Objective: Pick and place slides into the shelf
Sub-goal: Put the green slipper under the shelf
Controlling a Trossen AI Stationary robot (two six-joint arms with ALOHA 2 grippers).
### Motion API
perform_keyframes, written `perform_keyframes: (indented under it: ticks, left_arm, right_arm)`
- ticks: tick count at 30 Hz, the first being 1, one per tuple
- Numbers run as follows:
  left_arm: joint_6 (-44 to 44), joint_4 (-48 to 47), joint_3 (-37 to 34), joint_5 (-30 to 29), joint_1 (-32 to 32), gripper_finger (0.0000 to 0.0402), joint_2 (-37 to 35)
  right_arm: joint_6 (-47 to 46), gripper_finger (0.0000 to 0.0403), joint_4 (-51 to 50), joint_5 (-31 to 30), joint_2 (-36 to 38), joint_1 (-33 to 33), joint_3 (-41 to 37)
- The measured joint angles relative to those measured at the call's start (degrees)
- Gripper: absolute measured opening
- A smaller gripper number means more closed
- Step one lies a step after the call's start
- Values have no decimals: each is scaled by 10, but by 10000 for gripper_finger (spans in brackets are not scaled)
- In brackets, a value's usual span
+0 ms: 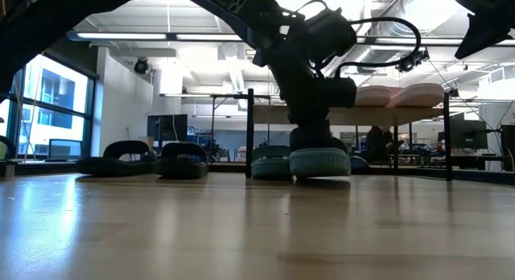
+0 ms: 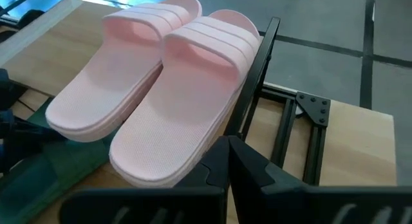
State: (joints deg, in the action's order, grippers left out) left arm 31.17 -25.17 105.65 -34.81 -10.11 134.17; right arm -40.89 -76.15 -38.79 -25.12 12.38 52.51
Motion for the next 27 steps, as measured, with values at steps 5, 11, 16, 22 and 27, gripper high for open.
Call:
perform_keyframes:
  ticks: [5, 11, 16, 22, 27]
  left_arm:
    - [-1, -2, 0, 1, 1, 56, 0]
    - [-1, -1, 0, -7, 1, 118, 0]
    - [-1, -13, 7, -38, 11, 154, 0]
    - [-8, -72, 50, -52, 32, 179, 0]
    - [-56, -164, 103, -54, 51, 188, 0]
  right_arm:
    - [4, 0, -9, -2, 0, 0, 0]
    - [4, 0, -12, -6, 0, 0, 0]
    - [4, 0, -14, -6, 0, 0, 0]
    - [4, 0, -15, -1, 0, 0, 0]
    - [4, 0, -15, -1, 0, 0, 0]
